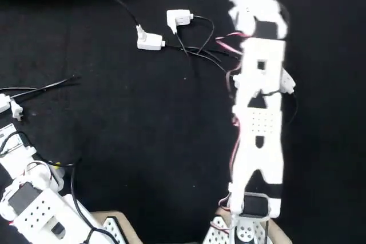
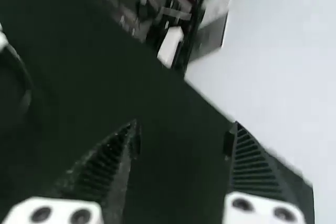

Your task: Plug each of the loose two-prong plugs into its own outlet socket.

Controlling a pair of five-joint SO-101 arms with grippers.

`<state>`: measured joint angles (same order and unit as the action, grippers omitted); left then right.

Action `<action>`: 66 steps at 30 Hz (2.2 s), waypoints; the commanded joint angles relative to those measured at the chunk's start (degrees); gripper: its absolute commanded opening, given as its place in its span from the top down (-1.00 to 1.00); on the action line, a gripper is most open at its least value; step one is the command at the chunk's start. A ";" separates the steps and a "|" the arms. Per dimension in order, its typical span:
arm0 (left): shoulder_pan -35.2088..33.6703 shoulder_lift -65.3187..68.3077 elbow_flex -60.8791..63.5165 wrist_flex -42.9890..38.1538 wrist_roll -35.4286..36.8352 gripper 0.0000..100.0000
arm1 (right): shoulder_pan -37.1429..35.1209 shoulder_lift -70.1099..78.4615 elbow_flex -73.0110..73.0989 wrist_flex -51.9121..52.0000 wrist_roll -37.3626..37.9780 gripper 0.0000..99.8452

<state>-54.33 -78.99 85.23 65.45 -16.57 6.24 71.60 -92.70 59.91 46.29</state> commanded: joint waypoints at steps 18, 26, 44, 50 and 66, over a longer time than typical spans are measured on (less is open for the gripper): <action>-0.31 -0.44 -1.10 0.09 -0.44 0.47 | 21.54 0.57 -2.68 37.80 33.76 0.51; -0.31 -0.44 -1.10 0.00 -0.44 0.47 | 20.48 6.29 -2.51 41.14 35.69 0.51; 0.04 -0.44 -1.10 -0.09 -0.35 0.47 | 21.80 4.70 -2.42 41.32 21.63 0.50; 0.13 -0.44 -1.10 -0.09 -0.26 0.47 | 22.77 4.00 1.19 41.41 20.84 0.50; 0.04 -0.44 -1.19 -0.09 -0.09 0.47 | 14.59 -28.44 41.89 40.79 31.65 0.50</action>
<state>-54.33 -78.99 85.23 65.36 -16.57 24.00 52.79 -59.30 99.65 73.54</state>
